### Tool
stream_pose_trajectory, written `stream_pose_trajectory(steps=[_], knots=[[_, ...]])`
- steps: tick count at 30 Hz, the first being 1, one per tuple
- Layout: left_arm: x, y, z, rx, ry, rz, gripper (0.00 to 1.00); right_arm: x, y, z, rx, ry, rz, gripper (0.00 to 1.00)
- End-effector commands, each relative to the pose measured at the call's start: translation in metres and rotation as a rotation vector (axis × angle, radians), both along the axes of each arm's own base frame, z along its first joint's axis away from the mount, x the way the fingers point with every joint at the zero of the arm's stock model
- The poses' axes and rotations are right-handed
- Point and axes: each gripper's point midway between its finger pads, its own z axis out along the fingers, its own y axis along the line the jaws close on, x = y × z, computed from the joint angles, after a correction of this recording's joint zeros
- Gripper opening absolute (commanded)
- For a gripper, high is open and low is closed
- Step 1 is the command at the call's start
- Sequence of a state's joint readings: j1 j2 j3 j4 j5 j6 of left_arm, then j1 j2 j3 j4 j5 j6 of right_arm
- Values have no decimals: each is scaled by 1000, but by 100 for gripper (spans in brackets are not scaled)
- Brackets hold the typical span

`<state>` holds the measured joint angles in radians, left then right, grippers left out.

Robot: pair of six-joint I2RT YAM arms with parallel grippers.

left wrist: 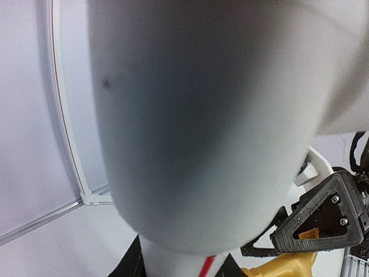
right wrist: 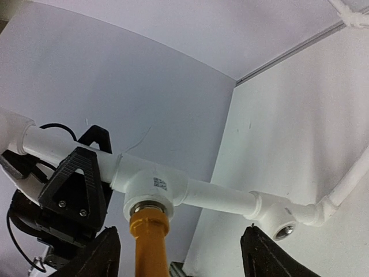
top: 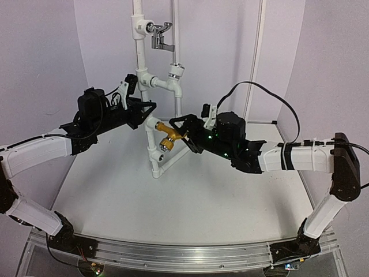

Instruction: Install the water faucets

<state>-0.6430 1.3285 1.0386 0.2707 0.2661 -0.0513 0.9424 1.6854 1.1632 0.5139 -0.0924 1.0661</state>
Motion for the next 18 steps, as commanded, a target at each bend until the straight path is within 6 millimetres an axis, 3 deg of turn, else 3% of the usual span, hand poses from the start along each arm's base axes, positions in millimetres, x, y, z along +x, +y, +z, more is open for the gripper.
stream_pose_trajectory(steps=[1, 6, 11, 14, 18], knots=[[-30, -22, -64, 29, 333, -132, 0, -1, -31, 27, -117, -176, -72, 83], [-29, -21, -63, 31, 326, -124, 0, -19, -50, 49, -324, -466, -23, 90], [-29, -22, -62, 30, 324, -130, 0, -63, -36, 33, -701, -944, 321, 89], [-30, -21, -61, 30, 323, -132, 0, -79, -41, 22, -866, -1201, 406, 89], [-31, -20, -63, 31, 331, -126, 0, -91, -48, 38, -958, -1479, 408, 87]])
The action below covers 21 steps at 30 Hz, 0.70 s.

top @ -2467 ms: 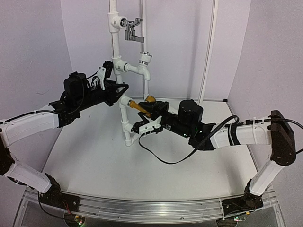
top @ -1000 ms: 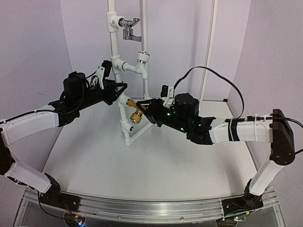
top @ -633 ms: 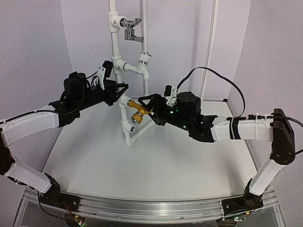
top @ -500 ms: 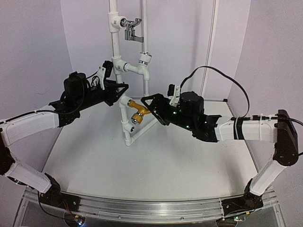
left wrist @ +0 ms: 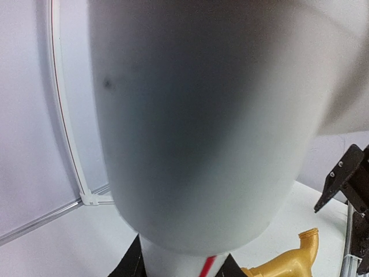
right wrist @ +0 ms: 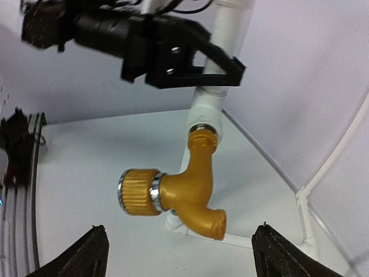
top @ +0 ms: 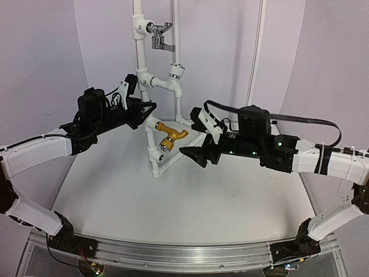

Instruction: Install the water faucets

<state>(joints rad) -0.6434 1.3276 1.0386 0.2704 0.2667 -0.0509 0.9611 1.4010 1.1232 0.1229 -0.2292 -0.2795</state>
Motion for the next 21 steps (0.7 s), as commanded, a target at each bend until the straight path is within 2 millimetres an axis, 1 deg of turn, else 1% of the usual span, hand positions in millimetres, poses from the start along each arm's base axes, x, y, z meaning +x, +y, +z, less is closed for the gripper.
stream_pose_trajectory(steps=[1, 3, 6, 10, 12, 14, 17, 18, 21], knots=[[-30, -19, -63, 31, 336, -118, 0, -25, -9, 19, -190, -449, 173, 86], [-32, -17, -62, 30, 347, -114, 0, -34, -10, 24, -222, -559, 231, 83], [-35, -14, -63, 38, 359, -112, 0, -44, -8, 19, -302, -714, 308, 77], [-37, -13, -65, 54, 362, -113, 0, -38, 3, 17, -377, -824, 313, 76], [-37, -12, -65, 58, 355, -111, 0, -37, 14, 15, -404, -888, 306, 77], [-37, -12, -67, 66, 348, -111, 0, -32, 24, 18, -420, -964, 276, 78], [-36, -12, -70, 75, 347, -112, 0, -14, 37, 10, -495, -1034, 211, 78], [-37, -13, -71, 78, 347, -115, 0, -8, 41, 11, -494, -1059, 180, 78], [-36, -13, -73, 82, 350, -117, 0, 2, 51, 9, -508, -1096, 150, 77]])
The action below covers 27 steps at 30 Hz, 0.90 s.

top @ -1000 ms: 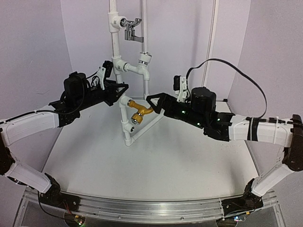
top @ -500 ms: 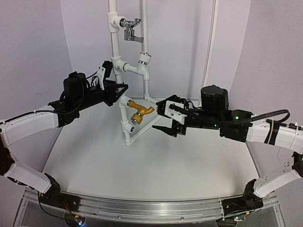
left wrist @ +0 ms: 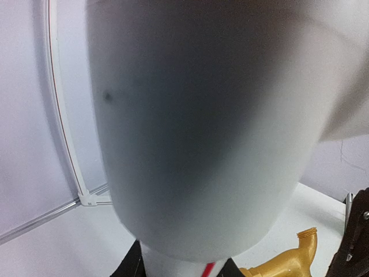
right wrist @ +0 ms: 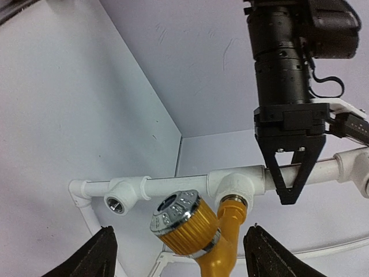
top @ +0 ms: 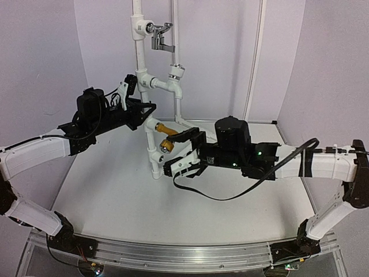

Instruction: Install the water faucets

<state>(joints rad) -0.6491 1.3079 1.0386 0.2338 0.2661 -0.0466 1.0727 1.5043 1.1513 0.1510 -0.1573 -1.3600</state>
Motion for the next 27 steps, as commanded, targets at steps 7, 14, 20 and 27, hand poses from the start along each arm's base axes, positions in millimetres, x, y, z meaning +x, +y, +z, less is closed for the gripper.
stream_pose_trajectory(steps=[7, 14, 20, 27], knots=[[-31, -15, -77, 80, 342, -114, 0, 50, 23, 26, 90, -257, -170, 70], [-30, -17, -79, 83, 348, -117, 0, 61, 24, 21, 167, -186, -245, 46], [-29, -16, -79, 83, 348, -116, 0, 53, 29, 22, 299, 31, -256, 18], [-30, -19, -79, 80, 354, -131, 0, 58, 25, 34, 625, 516, -359, 13]])
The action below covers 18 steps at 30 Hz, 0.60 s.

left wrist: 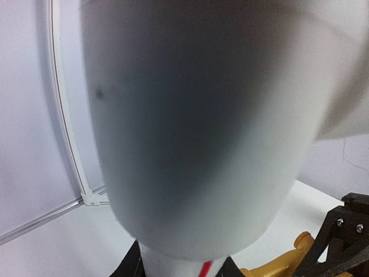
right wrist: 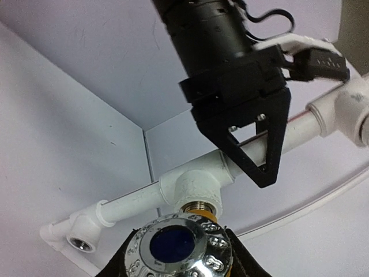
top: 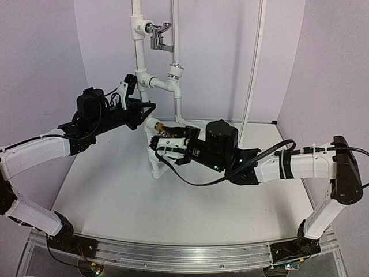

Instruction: Install the water faucets

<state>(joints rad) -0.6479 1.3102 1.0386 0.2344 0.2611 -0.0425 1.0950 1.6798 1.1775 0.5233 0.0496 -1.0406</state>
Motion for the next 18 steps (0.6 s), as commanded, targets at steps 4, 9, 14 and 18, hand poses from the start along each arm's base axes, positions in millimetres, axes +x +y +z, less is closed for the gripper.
stream_pose_trajectory(steps=[4, 9, 14, 18], knots=[[-32, -20, -78, 74, 359, -140, 0, 39, -20, 17, 640, 649, -228, 13], [-32, -19, -78, 74, 358, -137, 0, 61, -45, 0, 1019, 1073, -287, 2], [-33, -19, -77, 72, 356, -140, 0, 83, -74, -34, 1339, 1524, -313, 0], [-33, -19, -75, 71, 354, -139, 0, 89, -79, -45, 1470, 1780, -295, 0]])
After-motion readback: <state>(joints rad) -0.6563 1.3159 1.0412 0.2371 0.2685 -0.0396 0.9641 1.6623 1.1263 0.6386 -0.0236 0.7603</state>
